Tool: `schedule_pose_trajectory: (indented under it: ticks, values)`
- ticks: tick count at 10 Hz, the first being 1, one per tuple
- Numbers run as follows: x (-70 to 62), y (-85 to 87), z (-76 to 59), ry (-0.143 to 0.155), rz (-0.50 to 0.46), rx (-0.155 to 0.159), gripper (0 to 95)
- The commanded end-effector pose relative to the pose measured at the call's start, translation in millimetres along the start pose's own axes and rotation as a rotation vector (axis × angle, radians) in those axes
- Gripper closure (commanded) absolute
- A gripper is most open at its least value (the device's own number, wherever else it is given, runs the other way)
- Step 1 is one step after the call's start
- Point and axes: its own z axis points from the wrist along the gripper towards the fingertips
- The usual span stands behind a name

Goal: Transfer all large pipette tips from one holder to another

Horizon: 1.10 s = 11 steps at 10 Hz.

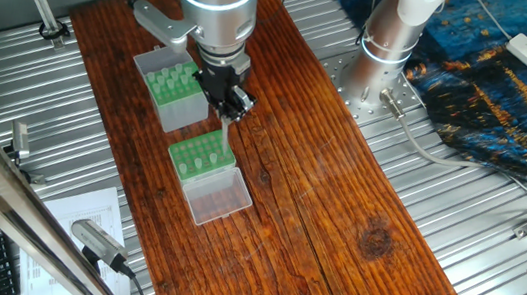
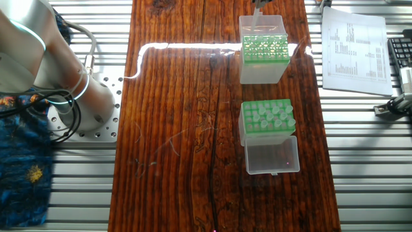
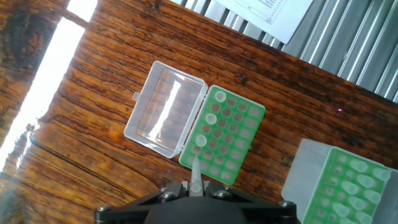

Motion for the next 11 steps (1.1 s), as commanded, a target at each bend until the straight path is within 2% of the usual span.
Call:
schedule_pose_trajectory:
  ticks: [1, 11]
  values:
    - [0.6, 0.0, -0.1, 0.001, -0.005, 0.003, 95.0]
    - [6.7, -0.1, 15.2, -0.008, -0.014, 0.006, 95.0]
